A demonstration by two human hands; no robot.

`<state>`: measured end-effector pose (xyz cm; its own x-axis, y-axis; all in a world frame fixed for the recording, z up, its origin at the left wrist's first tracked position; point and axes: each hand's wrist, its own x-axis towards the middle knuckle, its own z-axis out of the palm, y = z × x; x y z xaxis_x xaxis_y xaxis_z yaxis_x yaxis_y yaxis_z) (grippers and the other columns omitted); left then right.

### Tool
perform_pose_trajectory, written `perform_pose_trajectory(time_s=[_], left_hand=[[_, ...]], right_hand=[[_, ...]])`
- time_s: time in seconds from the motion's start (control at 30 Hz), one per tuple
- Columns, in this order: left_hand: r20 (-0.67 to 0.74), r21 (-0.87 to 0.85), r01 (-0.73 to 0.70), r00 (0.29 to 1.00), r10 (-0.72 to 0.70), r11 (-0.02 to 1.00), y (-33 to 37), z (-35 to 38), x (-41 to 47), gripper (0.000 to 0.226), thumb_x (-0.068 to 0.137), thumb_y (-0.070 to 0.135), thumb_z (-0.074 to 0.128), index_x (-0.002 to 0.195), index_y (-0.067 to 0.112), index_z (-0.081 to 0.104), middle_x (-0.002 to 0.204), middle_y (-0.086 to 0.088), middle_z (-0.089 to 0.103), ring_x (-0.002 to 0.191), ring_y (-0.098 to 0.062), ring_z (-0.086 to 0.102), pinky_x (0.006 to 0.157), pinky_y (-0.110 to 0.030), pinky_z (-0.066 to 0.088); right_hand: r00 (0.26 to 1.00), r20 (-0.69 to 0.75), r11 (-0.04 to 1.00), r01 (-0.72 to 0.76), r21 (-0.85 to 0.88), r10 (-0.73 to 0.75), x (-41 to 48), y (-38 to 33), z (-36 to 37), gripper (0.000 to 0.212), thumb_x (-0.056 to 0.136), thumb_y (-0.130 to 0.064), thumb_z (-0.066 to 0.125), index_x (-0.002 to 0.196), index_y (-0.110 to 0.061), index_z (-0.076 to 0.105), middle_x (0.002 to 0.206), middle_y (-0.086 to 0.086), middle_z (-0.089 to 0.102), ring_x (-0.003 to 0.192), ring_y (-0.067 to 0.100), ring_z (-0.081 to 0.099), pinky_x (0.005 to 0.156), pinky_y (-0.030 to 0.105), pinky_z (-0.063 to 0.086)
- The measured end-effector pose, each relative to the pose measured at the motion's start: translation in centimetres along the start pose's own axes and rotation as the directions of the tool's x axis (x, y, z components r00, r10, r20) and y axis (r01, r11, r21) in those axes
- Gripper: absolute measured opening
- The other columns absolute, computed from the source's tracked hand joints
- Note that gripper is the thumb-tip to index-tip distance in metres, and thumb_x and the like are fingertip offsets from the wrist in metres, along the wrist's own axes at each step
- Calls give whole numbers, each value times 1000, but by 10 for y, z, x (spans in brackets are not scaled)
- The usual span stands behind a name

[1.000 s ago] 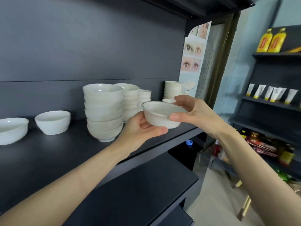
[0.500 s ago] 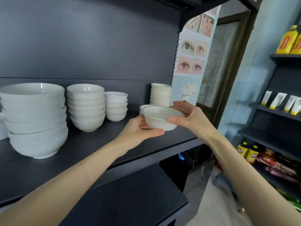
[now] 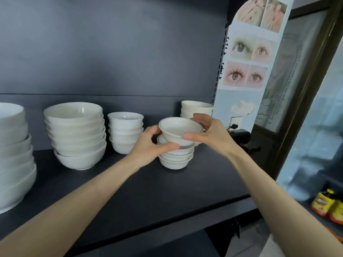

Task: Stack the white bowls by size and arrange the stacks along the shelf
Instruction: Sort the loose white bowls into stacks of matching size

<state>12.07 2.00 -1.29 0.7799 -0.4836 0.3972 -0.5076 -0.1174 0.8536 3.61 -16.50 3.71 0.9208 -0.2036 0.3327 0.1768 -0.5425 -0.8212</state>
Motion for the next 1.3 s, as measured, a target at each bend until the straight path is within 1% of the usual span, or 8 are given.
perform_pose_trajectory(time_s=[0.13,0.2,0.27,0.4,0.6,0.77,0.93,1.3], left_hand=[[-4,97,54,999,-54,994,-14,3,14,81,56,65,73,128,32,56,130,10,55,124,-4,48,99,-16,38],[-1,140,51,999,-51,989,-18,5,15,78,59,66,71,128,33,55,131,10,55,125,-6,47,107,-31,39],[10,167,47,999,-49,985,-18,8,12,77,62,65,72,129,32,55,131,10,55,124,-6,49,108,-36,40],[10,164,58,998,-61,985,-16,20,3,74,66,56,73,131,29,52,129,10,57,120,-1,53,106,-29,42],[-40,120,88,996,-84,989,-14,29,-3,80,72,46,77,140,24,41,134,11,56,126,-5,50,109,-35,40],[-62,40,103,993,-100,994,-9,35,-6,62,77,22,73,131,30,44,124,13,62,117,1,57,93,-14,45],[-76,0,106,992,-105,994,-10,37,-7,62,78,7,73,126,35,46,118,18,64,113,3,58,89,-10,45],[-108,13,133,986,-131,991,-16,39,-8,79,71,3,82,137,21,43,127,11,61,113,0,59,89,-12,46]], right_hand=[[997,73,1000,-6,11,6,22,20,-4,76,70,-17,83,135,-1,46,131,11,56,116,19,55,86,22,49],[992,123,999,-8,36,3,30,30,-5,68,72,-11,81,131,-1,49,124,7,61,115,19,56,85,18,48],[982,188,999,0,54,-10,37,40,-4,81,68,-17,84,137,-7,43,116,-6,63,112,8,58,83,9,48],[964,265,998,10,56,-24,49,56,-4,114,45,-43,91,141,-9,40,120,-9,63,115,6,57,100,26,45],[949,309,995,33,92,-60,56,70,0,105,48,-40,91,138,-12,44,126,-10,58,120,6,52,96,16,40],[943,321,991,54,125,-92,59,72,0,119,38,-55,84,142,-16,39,134,-7,55,125,9,50,106,30,41],[934,342,988,63,139,-108,60,72,0,96,55,-38,89,136,-19,42,138,-4,49,126,12,48,106,30,40],[921,372,974,36,222,-119,61,79,-1,93,68,-17,84,146,-17,32,140,-11,46,118,5,49,88,15,46]])
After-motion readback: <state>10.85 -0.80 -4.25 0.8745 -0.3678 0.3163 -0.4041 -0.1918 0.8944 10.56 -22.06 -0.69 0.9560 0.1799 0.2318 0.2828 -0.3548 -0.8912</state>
